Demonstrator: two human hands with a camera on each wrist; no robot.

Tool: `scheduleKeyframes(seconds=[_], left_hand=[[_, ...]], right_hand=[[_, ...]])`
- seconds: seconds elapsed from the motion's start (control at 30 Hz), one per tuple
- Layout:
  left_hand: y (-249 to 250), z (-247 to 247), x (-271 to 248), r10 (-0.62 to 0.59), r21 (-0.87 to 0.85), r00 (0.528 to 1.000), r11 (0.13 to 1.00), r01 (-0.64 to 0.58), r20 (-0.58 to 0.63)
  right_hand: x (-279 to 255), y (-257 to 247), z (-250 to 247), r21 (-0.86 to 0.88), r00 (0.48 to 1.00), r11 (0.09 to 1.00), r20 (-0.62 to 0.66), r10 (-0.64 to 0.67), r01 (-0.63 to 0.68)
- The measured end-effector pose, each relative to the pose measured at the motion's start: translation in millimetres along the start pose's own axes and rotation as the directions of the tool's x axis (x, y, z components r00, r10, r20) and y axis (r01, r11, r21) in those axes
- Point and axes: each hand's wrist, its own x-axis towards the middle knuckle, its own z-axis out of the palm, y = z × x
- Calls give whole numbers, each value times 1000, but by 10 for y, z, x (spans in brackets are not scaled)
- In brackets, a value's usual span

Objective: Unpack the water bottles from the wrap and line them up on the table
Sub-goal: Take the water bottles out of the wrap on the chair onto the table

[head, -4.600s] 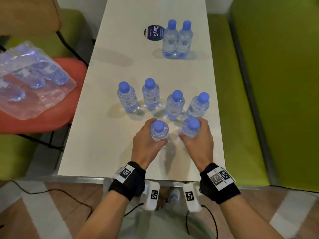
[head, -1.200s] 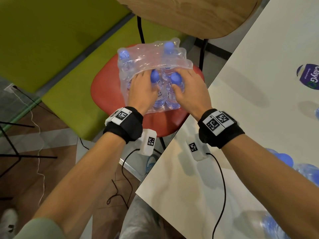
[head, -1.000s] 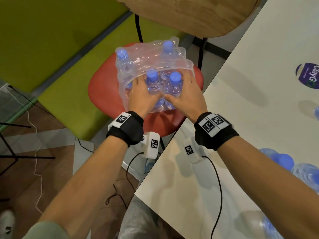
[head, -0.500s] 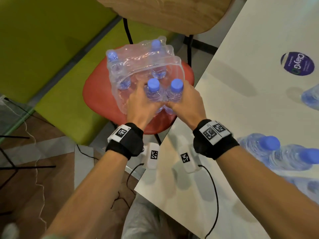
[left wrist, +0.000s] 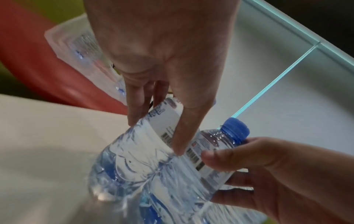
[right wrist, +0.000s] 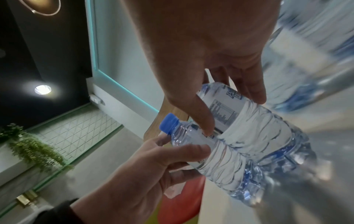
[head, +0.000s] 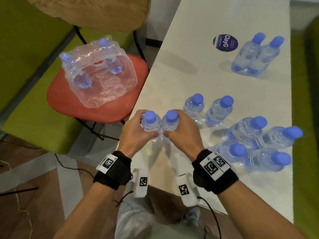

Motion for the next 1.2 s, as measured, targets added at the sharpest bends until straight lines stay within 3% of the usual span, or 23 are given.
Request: scheduleKeyframes(seconds=[0.17, 0.53, 0.8, 0.97, 1.07, 1.2], left_hand=[[130, 371, -292, 6, -56, 999, 998, -3, 46], [282, 723, -375, 4, -114, 998, 993, 3, 65], [299, 714, -225, 16, -131, 998, 991, -8, 57], [210, 669, -196, 55, -79, 991, 996, -46, 118], [98, 576, -192, 23, -15, 989, 1000, -21, 147], [-49, 361, -130, -4, 60, 995, 998, -1, 95]], right_hand=[[-365, 319, -194, 75, 992, 992, -69, 107, -101], [-396, 597, -368, 111, 948, 991, -302, 104, -74], [-258, 618, -380, 78, 947, 993, -300, 113, -93], [-284, 513, -468, 89, 949, 988, -279, 146, -125], [-285, 323, -577, 118, 945, 990, -306, 115, -82], [-189, 7, -686, 22, 925, 999, -378, -30, 42]])
